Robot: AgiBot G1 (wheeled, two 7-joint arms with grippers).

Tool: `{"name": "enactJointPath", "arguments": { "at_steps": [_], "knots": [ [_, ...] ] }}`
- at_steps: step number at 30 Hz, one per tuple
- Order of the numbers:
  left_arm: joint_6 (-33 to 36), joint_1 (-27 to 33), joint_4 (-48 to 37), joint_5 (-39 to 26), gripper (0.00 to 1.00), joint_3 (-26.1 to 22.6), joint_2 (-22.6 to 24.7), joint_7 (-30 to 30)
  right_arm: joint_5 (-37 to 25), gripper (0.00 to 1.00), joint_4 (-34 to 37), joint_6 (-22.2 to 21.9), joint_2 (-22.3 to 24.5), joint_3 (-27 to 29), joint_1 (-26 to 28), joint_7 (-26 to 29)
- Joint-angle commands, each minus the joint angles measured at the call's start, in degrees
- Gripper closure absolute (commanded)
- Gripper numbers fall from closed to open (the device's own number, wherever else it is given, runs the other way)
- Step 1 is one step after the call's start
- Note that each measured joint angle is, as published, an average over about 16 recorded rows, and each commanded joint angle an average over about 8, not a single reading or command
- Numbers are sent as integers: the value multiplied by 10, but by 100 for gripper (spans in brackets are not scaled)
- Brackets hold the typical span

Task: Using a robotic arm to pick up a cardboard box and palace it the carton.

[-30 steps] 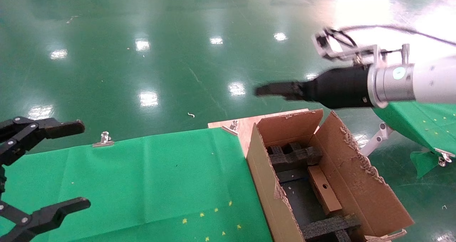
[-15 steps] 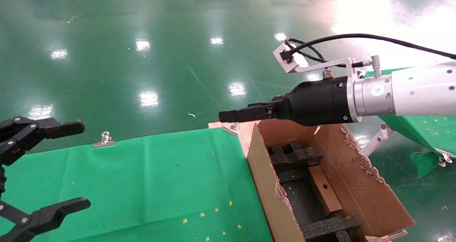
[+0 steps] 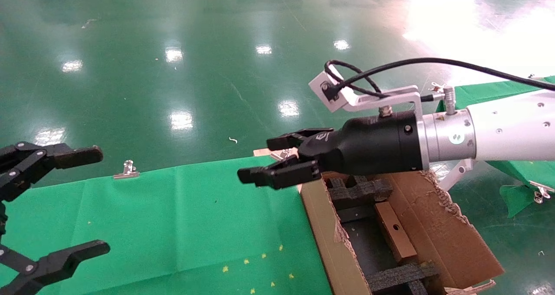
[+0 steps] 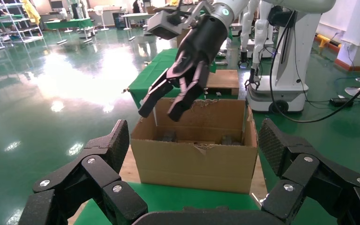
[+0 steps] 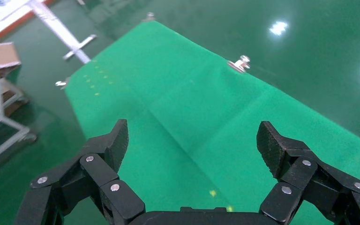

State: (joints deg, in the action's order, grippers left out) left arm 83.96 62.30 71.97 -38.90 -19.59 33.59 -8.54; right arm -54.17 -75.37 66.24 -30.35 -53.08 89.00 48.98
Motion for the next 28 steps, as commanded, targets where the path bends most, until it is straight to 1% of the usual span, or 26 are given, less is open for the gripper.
{"name": "enactJointPath", "arguments": {
  "at_steps": [1,23,25,28],
  "knots": [
    [0,0,0,0,0,0,0,0,9,0,1,14,-3,27,-20,-28],
    [0,0,0,0,0,0,0,0,108,0,16,171,-41,325,-241,-336],
    [0,0,0,0,0,0,0,0,115,0,17,182,-44,348,-257,-359],
    [0,0,0,0,0,0,0,0,121,0,18,191,-46,364,-269,-376]
  ]
}}
